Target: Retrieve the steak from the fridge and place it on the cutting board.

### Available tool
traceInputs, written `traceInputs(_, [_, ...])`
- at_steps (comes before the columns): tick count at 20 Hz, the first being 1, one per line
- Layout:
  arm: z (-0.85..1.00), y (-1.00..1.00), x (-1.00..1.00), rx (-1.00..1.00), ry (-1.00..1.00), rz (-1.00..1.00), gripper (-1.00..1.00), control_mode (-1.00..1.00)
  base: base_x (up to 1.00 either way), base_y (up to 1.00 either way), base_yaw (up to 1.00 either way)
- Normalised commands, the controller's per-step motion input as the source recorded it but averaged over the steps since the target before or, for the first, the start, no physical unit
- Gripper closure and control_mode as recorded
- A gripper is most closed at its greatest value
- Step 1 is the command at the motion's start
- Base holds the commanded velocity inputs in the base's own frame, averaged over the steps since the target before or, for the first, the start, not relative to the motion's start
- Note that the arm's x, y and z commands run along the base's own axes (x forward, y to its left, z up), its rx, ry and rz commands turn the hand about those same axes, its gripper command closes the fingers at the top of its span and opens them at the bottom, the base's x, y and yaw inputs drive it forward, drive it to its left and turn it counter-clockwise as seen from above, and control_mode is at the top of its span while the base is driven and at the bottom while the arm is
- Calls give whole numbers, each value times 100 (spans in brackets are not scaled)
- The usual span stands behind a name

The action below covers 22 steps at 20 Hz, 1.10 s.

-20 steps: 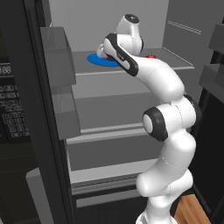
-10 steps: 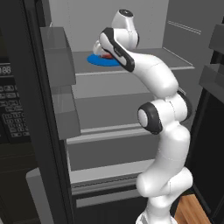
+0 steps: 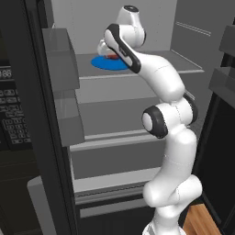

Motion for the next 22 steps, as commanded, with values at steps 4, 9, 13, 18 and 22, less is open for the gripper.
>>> traceInputs(4, [-14,0,-64,0,-21,0,100,-100,0,0,0])
traceInputs(9, [-48,0,-81,-4,-35,0,100,-100,0,0,0])
traceInputs(13, [-39,2,-79,-2,-33,0,100,-100,0,0,0])
traceInputs(18, [11,-10,-88,2,-9,0,100,-100,0,0,0])
traceInputs(22, [46,-24,-87,10,0,0,100,-100,0,0,0])
